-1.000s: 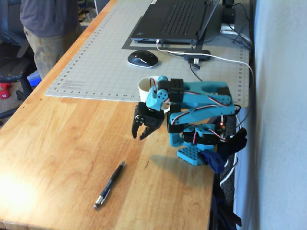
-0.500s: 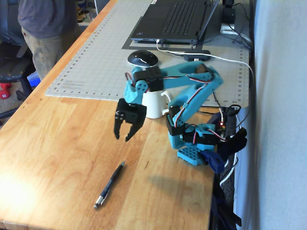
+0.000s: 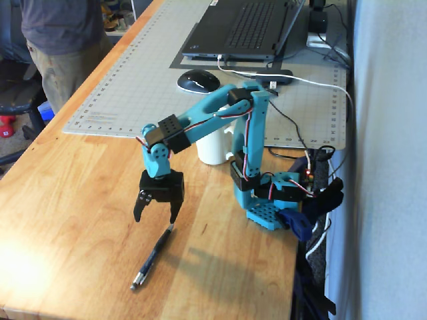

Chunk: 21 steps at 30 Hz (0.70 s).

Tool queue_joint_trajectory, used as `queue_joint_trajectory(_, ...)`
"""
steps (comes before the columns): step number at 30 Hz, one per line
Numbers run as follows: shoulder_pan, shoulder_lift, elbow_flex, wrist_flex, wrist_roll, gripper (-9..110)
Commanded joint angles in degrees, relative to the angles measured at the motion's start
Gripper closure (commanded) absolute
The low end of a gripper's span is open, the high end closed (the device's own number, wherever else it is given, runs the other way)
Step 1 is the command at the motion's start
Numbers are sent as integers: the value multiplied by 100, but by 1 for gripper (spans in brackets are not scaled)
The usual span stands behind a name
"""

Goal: Grasp a pen and put it in a mug.

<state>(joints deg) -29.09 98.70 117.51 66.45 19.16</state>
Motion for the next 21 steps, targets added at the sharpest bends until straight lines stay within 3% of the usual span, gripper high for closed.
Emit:
queue_joint_trajectory(1, -316, -158, -668, 44, 1028, 73)
queue_joint_trajectory(11, -1072, -853, -800, -26, 3753, 73)
queue_joint_trajectory(21, -1266, -1160, -791, -677, 4078, 73)
